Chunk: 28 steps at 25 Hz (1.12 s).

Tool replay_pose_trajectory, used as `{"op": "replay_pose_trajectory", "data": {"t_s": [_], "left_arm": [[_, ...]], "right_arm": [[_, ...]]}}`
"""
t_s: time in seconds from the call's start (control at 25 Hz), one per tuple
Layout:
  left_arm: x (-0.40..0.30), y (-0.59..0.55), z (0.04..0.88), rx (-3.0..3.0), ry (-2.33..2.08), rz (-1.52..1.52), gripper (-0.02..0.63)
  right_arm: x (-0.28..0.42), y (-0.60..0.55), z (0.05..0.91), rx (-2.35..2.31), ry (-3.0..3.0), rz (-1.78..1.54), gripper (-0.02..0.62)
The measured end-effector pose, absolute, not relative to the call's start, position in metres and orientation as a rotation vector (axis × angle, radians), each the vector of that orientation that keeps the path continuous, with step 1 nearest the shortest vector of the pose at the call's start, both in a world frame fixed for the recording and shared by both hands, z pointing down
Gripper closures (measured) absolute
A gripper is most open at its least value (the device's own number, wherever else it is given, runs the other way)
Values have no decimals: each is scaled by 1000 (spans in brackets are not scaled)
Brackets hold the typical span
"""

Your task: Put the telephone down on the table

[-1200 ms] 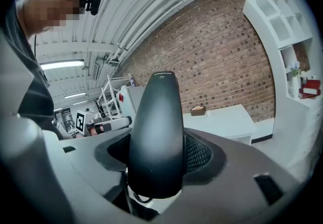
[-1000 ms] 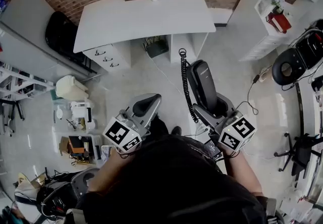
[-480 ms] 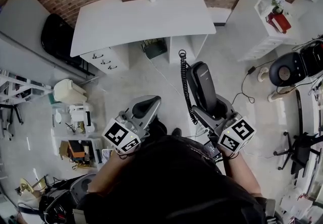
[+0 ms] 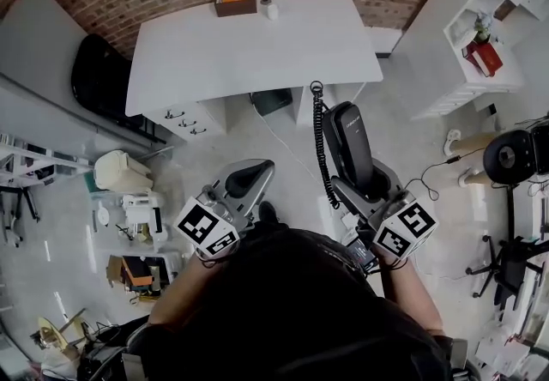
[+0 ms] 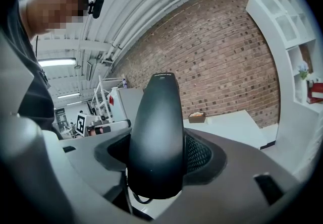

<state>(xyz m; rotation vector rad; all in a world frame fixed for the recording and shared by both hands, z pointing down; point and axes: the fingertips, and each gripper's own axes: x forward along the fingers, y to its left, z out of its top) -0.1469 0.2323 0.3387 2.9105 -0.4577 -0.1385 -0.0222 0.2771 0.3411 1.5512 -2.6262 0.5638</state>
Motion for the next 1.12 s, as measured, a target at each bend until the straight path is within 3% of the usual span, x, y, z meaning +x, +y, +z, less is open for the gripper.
{"op": "replay_pose_trajectory", "data": {"t_s": [0.56, 1.12], "left_arm": [[-198, 145, 336, 2905, -429, -125, 598], [-149, 97, 341, 2893, -473, -118, 598]], "right_arm": [[-50, 188, 341, 1616, -2592, 585, 322], [2, 126, 344, 1546, -2618, 574, 322]]}}
